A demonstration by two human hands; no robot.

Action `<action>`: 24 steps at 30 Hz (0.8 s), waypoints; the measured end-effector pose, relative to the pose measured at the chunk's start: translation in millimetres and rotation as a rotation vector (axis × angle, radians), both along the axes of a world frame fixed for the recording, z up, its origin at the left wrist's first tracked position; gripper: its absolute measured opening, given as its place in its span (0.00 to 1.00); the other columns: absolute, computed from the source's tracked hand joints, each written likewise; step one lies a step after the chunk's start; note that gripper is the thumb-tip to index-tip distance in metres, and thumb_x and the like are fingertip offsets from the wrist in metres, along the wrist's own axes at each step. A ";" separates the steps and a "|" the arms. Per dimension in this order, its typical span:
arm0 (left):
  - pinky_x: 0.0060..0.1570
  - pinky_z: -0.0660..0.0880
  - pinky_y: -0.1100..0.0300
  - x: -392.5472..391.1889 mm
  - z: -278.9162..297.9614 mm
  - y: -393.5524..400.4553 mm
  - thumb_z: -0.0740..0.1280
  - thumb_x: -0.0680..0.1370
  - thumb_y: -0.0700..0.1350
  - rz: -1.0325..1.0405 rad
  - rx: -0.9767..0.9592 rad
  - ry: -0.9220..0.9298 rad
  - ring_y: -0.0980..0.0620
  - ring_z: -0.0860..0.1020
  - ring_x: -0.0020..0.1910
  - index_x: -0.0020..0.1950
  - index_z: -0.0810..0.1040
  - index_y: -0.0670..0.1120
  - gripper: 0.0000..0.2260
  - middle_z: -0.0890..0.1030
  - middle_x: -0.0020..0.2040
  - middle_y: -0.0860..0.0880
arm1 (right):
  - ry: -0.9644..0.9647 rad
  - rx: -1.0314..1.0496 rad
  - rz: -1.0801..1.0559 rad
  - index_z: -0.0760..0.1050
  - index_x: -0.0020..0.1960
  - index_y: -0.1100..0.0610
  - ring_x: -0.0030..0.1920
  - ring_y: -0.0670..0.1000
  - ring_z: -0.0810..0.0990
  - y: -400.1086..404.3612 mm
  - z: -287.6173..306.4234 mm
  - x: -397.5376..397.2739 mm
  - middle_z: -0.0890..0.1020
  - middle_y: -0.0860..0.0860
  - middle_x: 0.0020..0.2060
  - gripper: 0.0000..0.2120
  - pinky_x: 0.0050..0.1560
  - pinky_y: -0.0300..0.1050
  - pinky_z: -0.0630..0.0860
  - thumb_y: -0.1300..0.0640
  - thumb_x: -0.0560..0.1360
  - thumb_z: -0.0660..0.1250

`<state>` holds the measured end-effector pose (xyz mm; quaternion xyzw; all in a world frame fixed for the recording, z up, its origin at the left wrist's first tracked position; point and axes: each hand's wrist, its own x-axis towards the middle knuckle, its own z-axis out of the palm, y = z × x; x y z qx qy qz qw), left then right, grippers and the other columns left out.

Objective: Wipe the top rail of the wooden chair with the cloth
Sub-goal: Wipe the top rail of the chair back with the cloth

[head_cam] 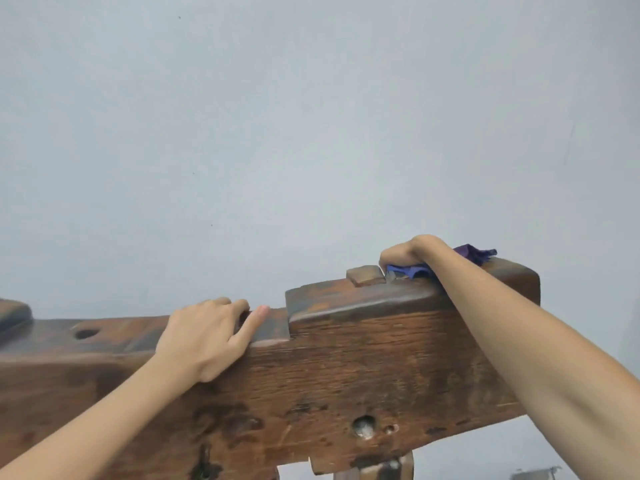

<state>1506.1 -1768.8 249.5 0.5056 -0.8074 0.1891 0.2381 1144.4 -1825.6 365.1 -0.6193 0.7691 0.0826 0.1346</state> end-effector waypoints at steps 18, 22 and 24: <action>0.77 0.51 0.44 115.6 22.1 12.6 0.36 0.80 0.65 0.029 0.391 -0.132 0.48 0.56 0.80 0.75 0.70 0.57 0.33 0.70 0.76 0.52 | 0.175 0.157 0.040 0.75 0.30 0.58 0.30 0.55 0.71 -26.7 -29.6 196.3 0.77 0.57 0.28 0.21 0.46 0.48 0.72 0.53 0.79 0.57; 0.77 0.49 0.42 239.5 37.3 8.4 0.38 0.82 0.62 0.280 0.425 -0.157 0.50 0.54 0.81 0.76 0.67 0.58 0.29 0.64 0.79 0.54 | 0.204 0.215 0.044 0.75 0.35 0.59 0.29 0.53 0.72 -37.7 -36.2 217.3 0.78 0.56 0.29 0.15 0.43 0.47 0.72 0.55 0.79 0.61; 0.76 0.53 0.44 280.7 40.5 5.3 0.40 0.82 0.62 0.278 0.394 -0.129 0.50 0.57 0.80 0.76 0.65 0.63 0.26 0.58 0.81 0.52 | 0.268 0.255 0.090 0.78 0.36 0.61 0.33 0.55 0.75 -36.0 -43.9 242.1 0.81 0.57 0.29 0.16 0.45 0.47 0.73 0.57 0.78 0.59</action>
